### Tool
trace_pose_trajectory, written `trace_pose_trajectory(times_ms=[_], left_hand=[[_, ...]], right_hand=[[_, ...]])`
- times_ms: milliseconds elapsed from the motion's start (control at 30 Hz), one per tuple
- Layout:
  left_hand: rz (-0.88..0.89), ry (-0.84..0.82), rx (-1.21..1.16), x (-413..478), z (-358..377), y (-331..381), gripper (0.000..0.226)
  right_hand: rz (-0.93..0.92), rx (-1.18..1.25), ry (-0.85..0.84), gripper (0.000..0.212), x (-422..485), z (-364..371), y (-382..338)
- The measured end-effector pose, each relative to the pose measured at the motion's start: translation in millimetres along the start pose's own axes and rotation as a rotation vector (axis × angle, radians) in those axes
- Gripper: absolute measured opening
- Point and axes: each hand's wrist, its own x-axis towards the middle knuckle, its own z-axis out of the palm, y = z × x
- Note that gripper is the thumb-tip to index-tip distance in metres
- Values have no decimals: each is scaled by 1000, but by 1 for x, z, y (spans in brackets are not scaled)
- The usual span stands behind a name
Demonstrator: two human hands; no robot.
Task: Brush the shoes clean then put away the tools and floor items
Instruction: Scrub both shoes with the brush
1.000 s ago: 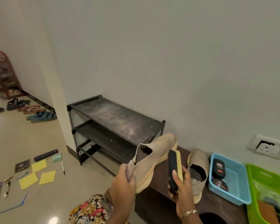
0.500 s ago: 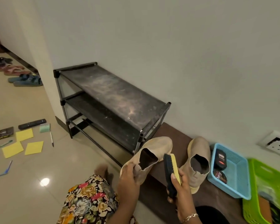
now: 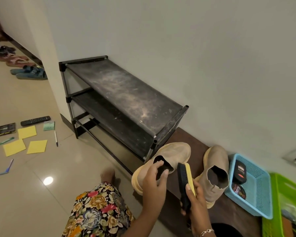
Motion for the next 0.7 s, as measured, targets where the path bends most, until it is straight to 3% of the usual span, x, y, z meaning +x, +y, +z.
trace_pose_trajectory(times_ms=[67, 167, 267, 367, 433, 567, 700], left_hand=[[-218, -88, -163, 8, 12, 10, 26], [-400, -68, -132, 16, 26, 17, 32], [-237, -46, 96, 18, 36, 13, 31], [254, -72, 551, 28, 34, 3, 43], [449, -161, 831, 47, 32, -3, 56], [201, -648, 1114, 82, 33, 5, 55], [146, -671, 1156, 87, 28, 10, 51]], right_hand=[[-5, 6, 19, 23, 1, 1, -1], [-13, 8, 38, 26, 1, -1, 0], [-22, -13, 23, 25, -2, -6, -1], [-35, -26, 10, 25, -4, -11, -3], [-28, -37, 10, 25, -2, -14, -2], [-29, -54, 22, 28, -1, -21, -6], [-62, -79, 11, 25, -5, -28, -18]])
